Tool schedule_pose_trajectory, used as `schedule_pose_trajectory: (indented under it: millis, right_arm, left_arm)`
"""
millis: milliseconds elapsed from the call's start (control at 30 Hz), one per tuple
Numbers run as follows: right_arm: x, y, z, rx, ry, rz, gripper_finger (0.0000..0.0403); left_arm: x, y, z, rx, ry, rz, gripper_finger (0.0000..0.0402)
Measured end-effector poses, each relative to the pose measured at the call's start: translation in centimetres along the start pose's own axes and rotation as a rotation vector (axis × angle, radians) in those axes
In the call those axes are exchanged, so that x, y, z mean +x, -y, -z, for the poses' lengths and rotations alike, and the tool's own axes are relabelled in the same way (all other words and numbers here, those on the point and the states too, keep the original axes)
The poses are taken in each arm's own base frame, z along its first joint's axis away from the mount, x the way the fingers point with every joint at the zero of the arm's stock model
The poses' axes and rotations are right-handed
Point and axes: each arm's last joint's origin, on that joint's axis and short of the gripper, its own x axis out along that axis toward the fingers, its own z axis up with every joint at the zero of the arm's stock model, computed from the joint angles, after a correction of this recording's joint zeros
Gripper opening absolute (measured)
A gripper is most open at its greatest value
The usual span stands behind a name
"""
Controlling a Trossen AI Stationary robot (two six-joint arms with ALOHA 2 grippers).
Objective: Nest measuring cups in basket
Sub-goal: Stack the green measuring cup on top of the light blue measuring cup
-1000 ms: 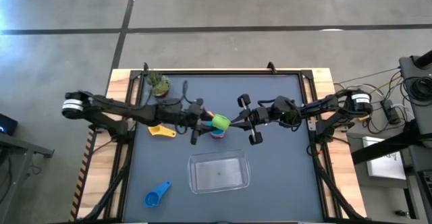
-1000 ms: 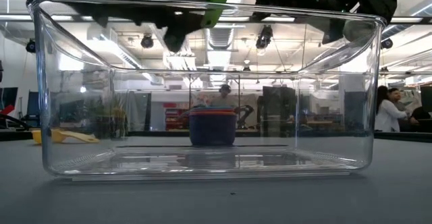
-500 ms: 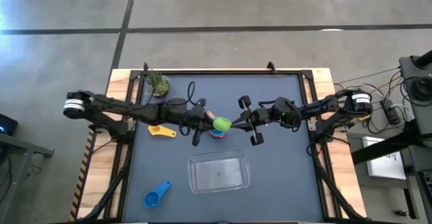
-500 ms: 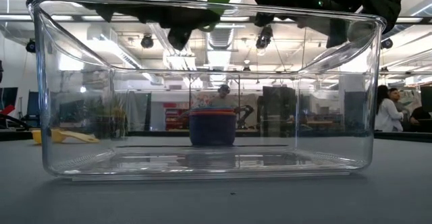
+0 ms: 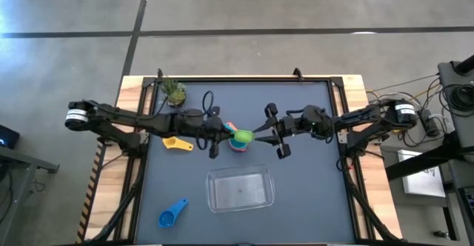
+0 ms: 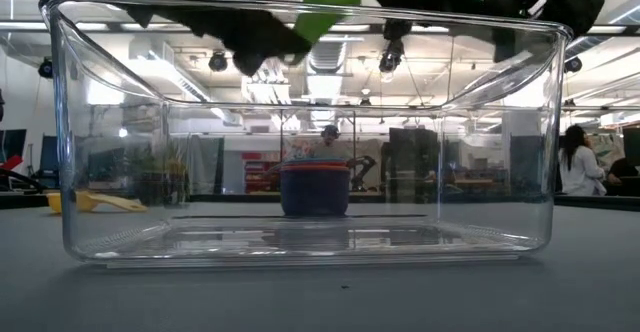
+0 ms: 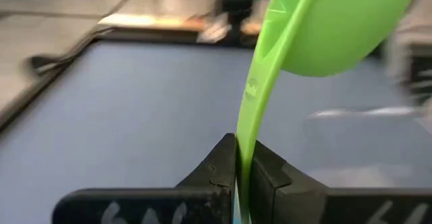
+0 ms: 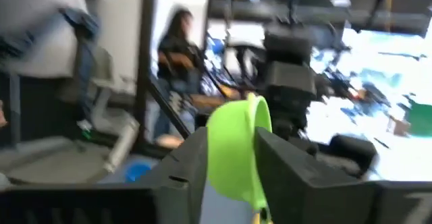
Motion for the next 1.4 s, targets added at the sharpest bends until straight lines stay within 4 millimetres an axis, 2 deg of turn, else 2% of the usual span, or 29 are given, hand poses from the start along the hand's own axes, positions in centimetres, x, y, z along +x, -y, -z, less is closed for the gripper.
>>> schedule_pose_trajectory:
  millis: [133,267,400,600,800,1100,1400]
  right_arm:
    - [-0.9,0.0,-0.9,-0.018,-0.114,0.101,0.0156]
    - [-1.7,-0.1,-1.7,-0.015,-0.182,0.15,0.0179]
    - [-2.1,-0.2,-2.1,-0.005,-0.193,0.151,0.0184]
    - [-2.1,-0.2,-2.0,-0.001,-0.203,0.15,0.0178]
    - [-2.1,-0.2,-1.9,0.002,-0.211,0.149,0.018]
    - [-2.1,-0.3,-1.9,0.002,-0.211,0.149,0.0179]
    - [-2.1,-0.3,-1.9,0.009,-0.211,0.149,0.0178]
  left_arm:
    - [-0.1,-0.4,1.2,0.098,-0.129,-0.204,0.0]
    - [-0.1,0.1,2.5,0.239,-0.251,-0.397,0.0]
    - [-0.1,1.3,3.2,0.37,-0.305,-0.548,0.0]
    - [0.0,3.6,3.9,0.545,-0.331,-0.681,0.0]
    - [1.0,4.3,5.2,0.642,-0.379,-0.752,0.0]
    - [3.4,5.0,8.9,0.789,-0.505,-0.816,0.0]
    - [6.1,5.7,10.0,0.865,-0.563,-0.831,0.0]
